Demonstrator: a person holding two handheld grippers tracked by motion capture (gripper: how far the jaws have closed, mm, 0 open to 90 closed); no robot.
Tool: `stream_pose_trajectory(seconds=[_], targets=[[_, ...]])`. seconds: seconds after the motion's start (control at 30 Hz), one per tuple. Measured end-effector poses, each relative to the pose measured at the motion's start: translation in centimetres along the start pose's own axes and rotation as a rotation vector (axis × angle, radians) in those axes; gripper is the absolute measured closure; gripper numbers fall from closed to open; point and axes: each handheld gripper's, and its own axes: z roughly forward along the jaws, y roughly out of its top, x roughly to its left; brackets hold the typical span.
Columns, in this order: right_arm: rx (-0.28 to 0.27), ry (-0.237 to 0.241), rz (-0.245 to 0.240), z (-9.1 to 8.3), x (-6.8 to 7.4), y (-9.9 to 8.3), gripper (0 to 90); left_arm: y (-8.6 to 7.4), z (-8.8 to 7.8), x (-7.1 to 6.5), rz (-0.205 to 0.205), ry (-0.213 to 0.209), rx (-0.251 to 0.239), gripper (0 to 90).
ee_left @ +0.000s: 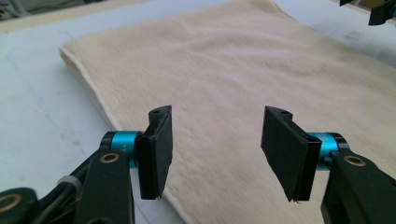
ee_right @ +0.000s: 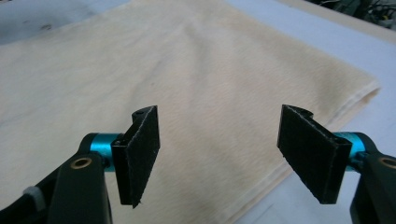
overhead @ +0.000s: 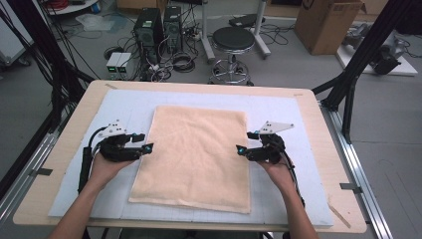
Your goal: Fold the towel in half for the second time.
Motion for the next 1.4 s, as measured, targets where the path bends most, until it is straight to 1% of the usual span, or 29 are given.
stream_pose_trajectory(seconds=[0.07, 0.1, 0.17, 0.23, 0.27, 0.3, 0.33, 0.37, 0.47, 0.53, 0.57, 0.63, 0.67, 0.7, 0.73, 0.77, 0.83, 0.87, 0.9, 0.93, 1.0, 1.03, 1.07, 1.13, 1.17, 1.23, 1.3, 1.33, 1.4], targets=[[-0.009, -0.018, -0.011, 0.1, -0.5, 0.5, 29.5, 0.6, 0.3, 0.7, -0.015, -0.011, 0.001, 43.3], [-0.007, -0.026, -0.013, 0.3, -0.7, 0.8, 29.5, 1.0, 0.5, 1.0, -0.020, -0.007, 0.001, 43.3], [0.007, -0.024, -0.013, 0.6, -1.1, 1.3, 29.7, 1.5, 0.7, 1.8, -0.034, 0.002, -0.010, 43.4], [0.008, -0.033, -0.016, 0.9, -1.5, 1.8, 29.9, 2.1, 1.1, 2.5, -0.035, 0.022, 0.007, 43.3], [0.017, -0.031, -0.013, 1.0, -1.8, 2.1, 29.8, 2.3, 1.3, 2.9, -0.035, 0.030, 0.008, 43.3], [0.021, -0.036, -0.015, 1.2, -2.2, 2.5, 29.7, 2.5, 1.6, 3.3, -0.047, 0.033, -0.001, 43.4], [0.023, -0.044, -0.009, 1.4, -2.5, 2.8, 29.9, 2.8, 1.9, 3.7, -0.057, 0.033, 0.008, 43.5], [0.015, -0.048, -0.005, 1.5, -2.8, 3.1, 30.2, 3.0, 2.3, 4.1, -0.057, 0.036, 0.022, 43.5], [0.031, -0.061, 0.004, 2.2, -3.8, 4.0, 30.8, 3.6, 3.3, 5.3, -0.072, 0.061, 0.036, 43.9], [0.050, -0.054, 0.016, 2.7, -4.6, 4.4, 30.9, 4.0, 4.0, 5.8, -0.063, 0.086, 0.051, 44.1], [0.053, -0.065, 0.007, 2.9, -4.8, 4.6, 30.9, 4.1, 4.2, 6.1, -0.069, 0.091, 0.050, 44.6], [0.053, -0.062, 0.016, 3.4, -5.4, 5.0, 30.8, 4.3, 5.0, 6.6, -0.082, 0.101, 0.056, 44.4], [0.057, -0.069, 0.022, 3.7, -5.6, 5.1, 30.8, 4.3, 5.3, 6.8, -0.077, 0.108, 0.055, 44.3], [0.066, -0.082, 0.018, 4.0, -5.8, 5.1, 30.8, 4.3, 5.8, 7.1, -0.075, 0.128, 0.062, 44.4], [0.065, -0.089, 0.020, 4.3, -6.1, 5.1, 30.8, 4.2, 6.2, 7.3, -0.077, 0.145, 0.068, 44.4], [0.063, -0.096, 0.037, 4.5, -6.2, 4.9, 30.8, 4.1, 6.6, 7.5, -0.086, 0.157, 0.068, 44.4], [0.068, -0.110, 0.057, 5.1, -6.7, 4.5, 30.8, 3.6, 7.2, 8.1, -0.131, 0.186, 0.056, 44.4], [0.076, -0.121, 0.061, 5.4, -6.9, 4.3, 30.8, 3.3, 7.5, 8.4, -0.156, 0.186, 0.057, 44.3], [0.081, -0.130, 0.074, 5.7, -7.1, 4.0, 30.8, 3.1, 7.8, 8.6, -0.169, 0.198, 0.062, 44.2], [0.086, -0.135, 0.081, 5.9, -7.3, 3.8, 30.8, 2.9, 8.0, 8.7, -0.170, 0.214, 0.071, 43.7], [0.111, -0.146, 0.081, 6.4, -7.5, 3.4, 30.8, 2.6, 8.4, 8.9, -0.175, 0.229, 0.082, 43.8], [0.121, -0.155, 0.084, 6.7, -7.7, 3.2, 30.8, 2.5, 8.6, 9.0, -0.186, 0.241, 0.082, 43.7], [0.126, -0.158, 0.088, 6.9, -7.9, 3.0, 30.8, 2.3, 8.7, 9.1, -0.201, 0.240, 0.082, 43.5], [0.142, -0.182, 0.107, 7.1, -8.2, 2.6, 30.8, 2.0, 9.0, 9.4, -0.222, 0.245, 0.086, 43.1], [0.147, -0.181, 0.120, 7.2, -8.3, 2.4, 30.8, 1.9, 9.1, 9.4, -0.227, 0.240, 0.089, 43.2], [0.161, -0.200, 0.118, 7.4, -8.5, 2.1, 30.8, 1.7, 9.5, 9.4, -0.227, 0.229, 0.105, 43.3], [0.169, -0.195, 0.147, 7.6, -8.7, 1.8, 31.6, 1.5, 9.9, 9.3, -0.232, 0.216, 0.122, 44.3], [0.175, -0.200, 0.151, 7.7, -8.9, 1.6, 33.0, 1.4, 10.1, 9.3, -0.232, 0.220, 0.134, 44.6], [0.181, -0.190, 0.169, 7.9, -9.0, 1.4, 36.8, 1.3, 10.3, 9.2, -0.234, 0.238, 0.137, 47.0]])
